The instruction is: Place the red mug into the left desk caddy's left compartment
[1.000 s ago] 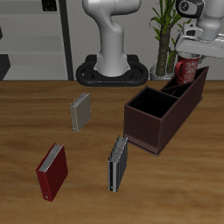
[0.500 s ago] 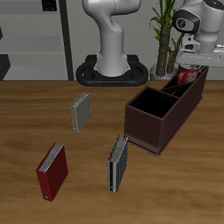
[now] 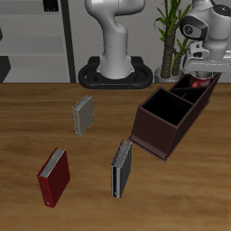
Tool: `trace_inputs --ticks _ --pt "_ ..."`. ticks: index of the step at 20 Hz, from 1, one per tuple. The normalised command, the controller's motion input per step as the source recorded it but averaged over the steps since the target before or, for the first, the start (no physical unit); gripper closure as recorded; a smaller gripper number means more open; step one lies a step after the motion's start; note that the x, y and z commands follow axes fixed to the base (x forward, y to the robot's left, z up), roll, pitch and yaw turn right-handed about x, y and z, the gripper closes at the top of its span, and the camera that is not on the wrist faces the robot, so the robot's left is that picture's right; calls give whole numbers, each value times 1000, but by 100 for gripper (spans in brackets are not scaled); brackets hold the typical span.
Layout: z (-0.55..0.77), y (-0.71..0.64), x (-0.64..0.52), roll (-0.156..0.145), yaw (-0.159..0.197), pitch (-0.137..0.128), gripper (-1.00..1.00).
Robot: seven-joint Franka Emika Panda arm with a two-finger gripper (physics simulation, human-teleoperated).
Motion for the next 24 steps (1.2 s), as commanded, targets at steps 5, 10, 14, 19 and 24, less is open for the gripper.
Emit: trace_inputs --ticks 5,10,14,19,24 --pt "137 -82 30 1 -15 3 -100" --pt "284 -61 -23 -2 4 -15 -100" --pt "314 -35 -17 -1 15 -18 -100" --pt "486 -99 -3 -27 -1 -38 -100" --pt "415 -307 66 -50 -12 -15 -100"
